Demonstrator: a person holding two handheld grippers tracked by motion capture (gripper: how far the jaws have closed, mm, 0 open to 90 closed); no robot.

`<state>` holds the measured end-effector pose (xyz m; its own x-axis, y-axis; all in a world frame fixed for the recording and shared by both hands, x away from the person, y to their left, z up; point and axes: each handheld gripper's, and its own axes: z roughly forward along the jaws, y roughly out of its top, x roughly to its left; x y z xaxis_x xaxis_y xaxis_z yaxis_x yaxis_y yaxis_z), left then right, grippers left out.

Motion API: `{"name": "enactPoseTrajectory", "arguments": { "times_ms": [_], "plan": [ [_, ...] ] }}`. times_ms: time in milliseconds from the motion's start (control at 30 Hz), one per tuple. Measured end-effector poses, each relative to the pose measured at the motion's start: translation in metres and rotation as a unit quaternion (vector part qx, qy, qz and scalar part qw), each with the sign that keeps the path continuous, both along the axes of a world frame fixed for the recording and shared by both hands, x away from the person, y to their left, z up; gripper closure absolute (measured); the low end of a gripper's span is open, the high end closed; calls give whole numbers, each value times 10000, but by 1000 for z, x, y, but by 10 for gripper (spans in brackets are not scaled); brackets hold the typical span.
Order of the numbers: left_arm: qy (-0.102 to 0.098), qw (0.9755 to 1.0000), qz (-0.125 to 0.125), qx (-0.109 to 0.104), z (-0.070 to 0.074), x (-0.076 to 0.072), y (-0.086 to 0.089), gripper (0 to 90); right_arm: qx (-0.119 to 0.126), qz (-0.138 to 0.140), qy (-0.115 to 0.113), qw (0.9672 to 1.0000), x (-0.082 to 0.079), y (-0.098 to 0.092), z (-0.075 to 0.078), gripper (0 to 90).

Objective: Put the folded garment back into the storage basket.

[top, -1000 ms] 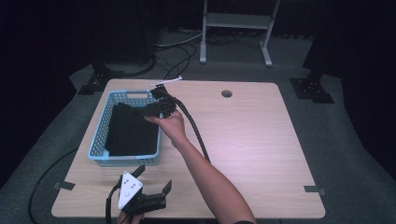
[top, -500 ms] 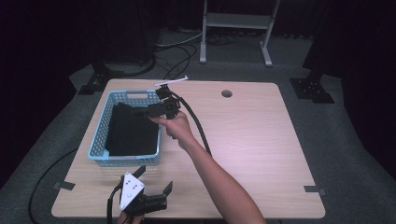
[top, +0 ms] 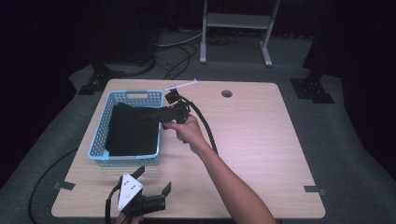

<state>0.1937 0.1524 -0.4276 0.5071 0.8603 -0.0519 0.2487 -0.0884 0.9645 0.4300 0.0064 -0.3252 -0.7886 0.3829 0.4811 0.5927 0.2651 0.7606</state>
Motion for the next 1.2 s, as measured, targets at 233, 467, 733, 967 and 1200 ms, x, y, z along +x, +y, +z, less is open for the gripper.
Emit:
{"name": "enactPoseTrajectory", "arguments": {
  "times_ms": [233,467,733,967,1200],
  "plan": [
    [21,10000,-26,-5,0,0,0,0,-24,-66,-8,10000,0,-12,-3,111],
    [17,10000,-17,15,-1,0,-1,0,-91,-89,-77,9999,-2,-21,-2,111],
    [9,10000,-10,27,-1,0,-2,0,-163,-148,-114,9997,-4,-30,-3,111],
    [5,10000,-2,38,0,-1,-2,0,-144,-166,-127,9997,-4,-34,-2,111],
    [1,10000,-2,37,0,-1,-2,0,-192,-167,-167,9995,-5,-40,-1,111]
  ]
}}
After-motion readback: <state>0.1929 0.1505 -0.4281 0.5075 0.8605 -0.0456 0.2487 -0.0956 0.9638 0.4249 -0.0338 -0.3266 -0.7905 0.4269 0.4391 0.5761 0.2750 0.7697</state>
